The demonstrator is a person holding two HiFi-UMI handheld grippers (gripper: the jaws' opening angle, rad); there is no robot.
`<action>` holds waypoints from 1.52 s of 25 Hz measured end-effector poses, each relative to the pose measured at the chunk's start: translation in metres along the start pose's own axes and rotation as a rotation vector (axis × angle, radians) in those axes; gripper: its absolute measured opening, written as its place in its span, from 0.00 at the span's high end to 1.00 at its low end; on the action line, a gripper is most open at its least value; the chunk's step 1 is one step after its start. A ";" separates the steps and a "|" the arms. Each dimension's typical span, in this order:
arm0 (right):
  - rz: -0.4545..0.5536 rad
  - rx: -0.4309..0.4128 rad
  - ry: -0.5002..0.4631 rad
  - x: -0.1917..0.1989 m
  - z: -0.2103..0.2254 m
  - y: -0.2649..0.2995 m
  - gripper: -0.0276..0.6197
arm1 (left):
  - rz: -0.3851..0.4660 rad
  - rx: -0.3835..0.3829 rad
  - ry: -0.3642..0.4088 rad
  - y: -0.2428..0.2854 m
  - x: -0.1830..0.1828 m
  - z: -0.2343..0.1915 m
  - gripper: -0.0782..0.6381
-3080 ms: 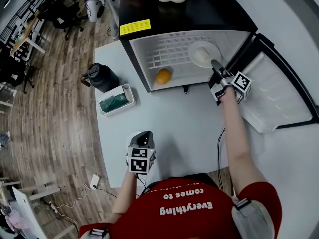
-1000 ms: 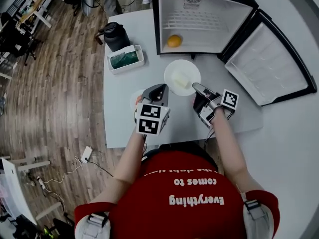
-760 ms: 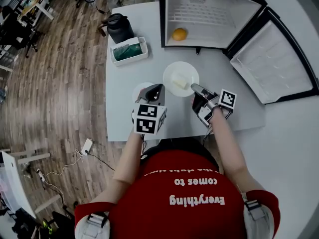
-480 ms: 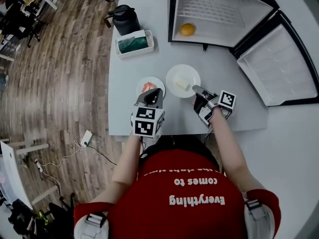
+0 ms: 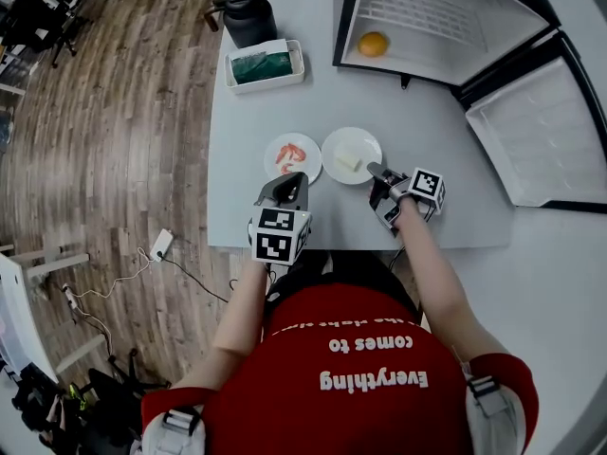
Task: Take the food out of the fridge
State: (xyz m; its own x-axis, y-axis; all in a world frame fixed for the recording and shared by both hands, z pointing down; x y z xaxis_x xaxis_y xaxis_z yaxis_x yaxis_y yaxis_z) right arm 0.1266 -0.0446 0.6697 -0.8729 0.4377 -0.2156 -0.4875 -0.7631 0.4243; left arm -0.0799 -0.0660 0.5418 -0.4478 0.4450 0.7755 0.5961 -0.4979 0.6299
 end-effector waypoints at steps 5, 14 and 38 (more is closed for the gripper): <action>0.007 0.068 -0.009 -0.003 0.021 0.008 0.92 | -0.016 -0.014 -0.009 0.000 0.010 -0.005 0.89; 0.040 0.193 -0.124 -0.010 0.034 0.011 0.92 | -0.013 -0.025 -0.015 0.000 0.011 -0.004 0.89; 0.139 0.480 -1.027 0.017 -0.048 -0.023 0.90 | 0.018 0.017 0.067 0.015 -0.019 0.017 0.89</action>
State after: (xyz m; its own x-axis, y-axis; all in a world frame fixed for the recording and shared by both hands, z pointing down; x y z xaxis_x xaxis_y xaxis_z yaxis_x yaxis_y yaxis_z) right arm 0.1222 -0.0422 0.6141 -0.3813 0.7142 0.5870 -0.1363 -0.6714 0.7284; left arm -0.0514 -0.0697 0.5357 -0.4802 0.3846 0.7884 0.6155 -0.4926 0.6152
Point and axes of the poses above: the fingertips, and each gripper's own axes: y forward along the fingers, z to its right, x out of its underside, the point moved 3 cm from there along -y, backward along the fingers, and after that the axes turned 11 degrees about y, right-handed, at the moved point
